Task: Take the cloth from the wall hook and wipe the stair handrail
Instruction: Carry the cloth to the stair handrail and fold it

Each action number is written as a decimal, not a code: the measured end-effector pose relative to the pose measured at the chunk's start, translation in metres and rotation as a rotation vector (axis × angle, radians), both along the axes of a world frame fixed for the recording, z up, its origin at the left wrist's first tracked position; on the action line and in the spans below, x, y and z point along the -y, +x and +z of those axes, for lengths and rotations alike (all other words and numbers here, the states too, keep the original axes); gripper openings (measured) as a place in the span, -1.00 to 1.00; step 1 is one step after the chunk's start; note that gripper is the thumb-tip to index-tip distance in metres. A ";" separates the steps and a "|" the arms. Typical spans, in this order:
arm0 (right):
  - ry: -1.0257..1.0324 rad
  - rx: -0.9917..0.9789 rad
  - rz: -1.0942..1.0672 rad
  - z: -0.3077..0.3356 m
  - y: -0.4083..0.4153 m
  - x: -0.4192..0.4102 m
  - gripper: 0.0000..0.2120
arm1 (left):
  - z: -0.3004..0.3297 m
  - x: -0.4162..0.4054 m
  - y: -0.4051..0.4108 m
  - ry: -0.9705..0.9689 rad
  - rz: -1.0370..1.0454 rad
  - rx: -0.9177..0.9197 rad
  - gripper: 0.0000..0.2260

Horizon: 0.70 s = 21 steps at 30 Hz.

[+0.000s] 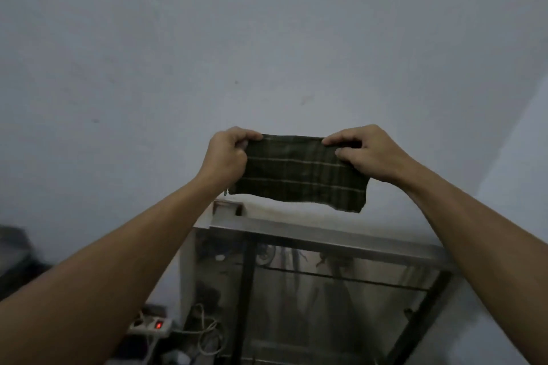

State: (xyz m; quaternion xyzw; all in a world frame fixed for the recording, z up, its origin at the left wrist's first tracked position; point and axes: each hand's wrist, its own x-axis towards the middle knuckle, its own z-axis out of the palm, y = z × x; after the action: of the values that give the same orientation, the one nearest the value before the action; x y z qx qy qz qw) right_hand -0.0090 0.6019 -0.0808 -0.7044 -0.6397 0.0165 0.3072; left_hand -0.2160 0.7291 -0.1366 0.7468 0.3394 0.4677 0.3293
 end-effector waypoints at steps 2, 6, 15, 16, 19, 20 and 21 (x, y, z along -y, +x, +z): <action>-0.018 0.032 0.154 -0.007 -0.023 -0.050 -0.69 | -0.010 -0.021 -0.039 0.065 0.109 -0.062 -0.77; -0.029 0.126 0.443 -0.022 -0.080 -0.132 -0.51 | -0.019 -0.031 -0.120 0.102 0.320 -0.242 -0.60; 0.071 0.312 0.924 -0.047 -0.310 -0.234 -0.46 | -0.027 0.005 -0.333 0.025 0.880 -0.462 -0.52; 0.096 0.317 0.974 -0.048 -0.338 -0.239 -0.47 | -0.026 0.012 -0.356 0.008 0.922 -0.473 -0.51; 0.175 0.329 1.104 -0.048 -0.423 -0.249 -0.50 | -0.019 0.034 -0.424 -0.061 1.037 -0.518 -0.50; 0.202 0.343 1.144 -0.047 -0.451 -0.252 -0.50 | -0.016 0.041 -0.446 -0.078 1.063 -0.528 -0.50; 0.222 0.354 1.186 -0.045 -0.479 -0.255 -0.49 | -0.012 0.047 -0.468 -0.089 1.085 -0.538 -0.49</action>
State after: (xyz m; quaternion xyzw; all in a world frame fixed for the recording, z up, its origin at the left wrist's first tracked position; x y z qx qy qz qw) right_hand -0.4884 0.8569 -0.1259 -0.1858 -0.9606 0.0004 0.2066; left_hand -0.6839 0.6825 -0.1484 0.5448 0.7622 0.3490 -0.0226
